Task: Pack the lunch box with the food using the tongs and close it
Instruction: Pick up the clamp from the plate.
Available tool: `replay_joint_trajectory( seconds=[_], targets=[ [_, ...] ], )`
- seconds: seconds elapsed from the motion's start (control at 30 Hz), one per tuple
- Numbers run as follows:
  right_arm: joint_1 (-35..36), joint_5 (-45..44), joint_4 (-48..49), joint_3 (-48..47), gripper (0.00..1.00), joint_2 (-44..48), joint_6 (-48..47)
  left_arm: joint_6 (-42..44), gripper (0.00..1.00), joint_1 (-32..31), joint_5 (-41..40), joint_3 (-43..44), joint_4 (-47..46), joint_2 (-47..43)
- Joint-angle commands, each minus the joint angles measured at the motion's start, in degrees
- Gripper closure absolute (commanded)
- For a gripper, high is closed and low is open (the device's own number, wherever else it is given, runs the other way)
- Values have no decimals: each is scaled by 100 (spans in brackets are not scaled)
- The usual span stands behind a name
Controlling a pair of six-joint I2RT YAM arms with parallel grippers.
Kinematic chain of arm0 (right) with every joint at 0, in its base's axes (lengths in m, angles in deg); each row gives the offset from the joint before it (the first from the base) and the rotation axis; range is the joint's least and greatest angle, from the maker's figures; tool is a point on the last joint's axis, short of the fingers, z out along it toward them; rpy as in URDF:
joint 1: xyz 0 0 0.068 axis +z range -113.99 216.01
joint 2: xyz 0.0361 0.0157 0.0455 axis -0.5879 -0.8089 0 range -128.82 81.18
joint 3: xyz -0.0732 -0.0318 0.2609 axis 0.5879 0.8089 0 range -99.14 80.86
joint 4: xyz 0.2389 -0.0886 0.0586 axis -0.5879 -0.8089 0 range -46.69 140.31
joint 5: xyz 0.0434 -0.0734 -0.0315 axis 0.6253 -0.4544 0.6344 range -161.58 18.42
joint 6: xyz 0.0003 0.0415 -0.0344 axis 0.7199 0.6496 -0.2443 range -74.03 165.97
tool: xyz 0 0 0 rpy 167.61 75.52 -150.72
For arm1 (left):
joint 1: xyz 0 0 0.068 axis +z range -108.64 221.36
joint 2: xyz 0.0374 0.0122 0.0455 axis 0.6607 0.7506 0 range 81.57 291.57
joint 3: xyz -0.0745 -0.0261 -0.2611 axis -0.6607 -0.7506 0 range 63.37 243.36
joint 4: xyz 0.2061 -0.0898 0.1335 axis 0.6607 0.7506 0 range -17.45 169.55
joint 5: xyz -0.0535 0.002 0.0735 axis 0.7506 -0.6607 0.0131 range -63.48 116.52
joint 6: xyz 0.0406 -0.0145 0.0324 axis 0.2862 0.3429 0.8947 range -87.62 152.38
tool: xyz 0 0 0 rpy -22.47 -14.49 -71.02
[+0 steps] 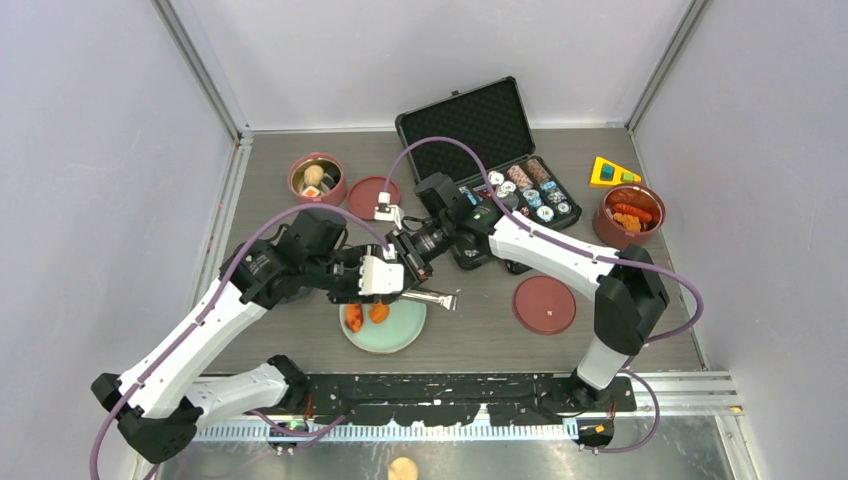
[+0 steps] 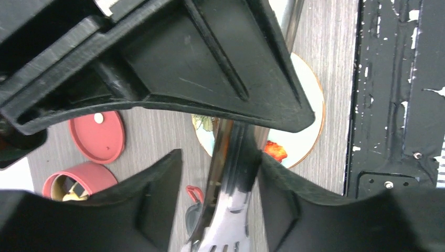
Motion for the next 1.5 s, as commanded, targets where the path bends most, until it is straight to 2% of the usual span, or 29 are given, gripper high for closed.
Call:
replay_joint_trajectory(
  seconds=[0.0,0.1,0.3,0.63,0.93,1.03,1.1,1.2,1.27,1.37,1.47],
  targets=[
    [24,310,-11,-247,76,350,-119,183,57,-5,-7,-39,0,-2],
    [24,311,-153,-241,73,389,-245,197,67,-5,-23,1,35,-12],
    [-13,10,-1043,-264,58,477,-1039,206,83,-5,-126,36,131,-52],
    [-13,-751,-2523,-643,56,366,-2276,274,83,-5,-120,197,440,125],
    [111,-1300,-3007,-1188,51,335,-2971,-62,86,-5,285,693,1025,678],
    [166,-1339,-3177,-1268,54,256,-3083,-136,87,-5,382,819,1177,779],
    [172,-1362,-3248,-1266,62,220,-3193,-156,87,-6,405,877,1268,827],
    [166,-1405,-3335,-1262,73,197,-3237,-265,83,-5,396,885,1288,801],
    [157,-1389,-3354,-1278,80,186,-3210,-344,75,-5,410,835,1209,723],
    [64,-1123,-3333,-1312,87,150,-3085,-458,54,-11,420,653,861,473],
    [-28,-687,-3299,-1357,90,94,-2877,-460,39,-5,324,342,391,128]
  ],
)
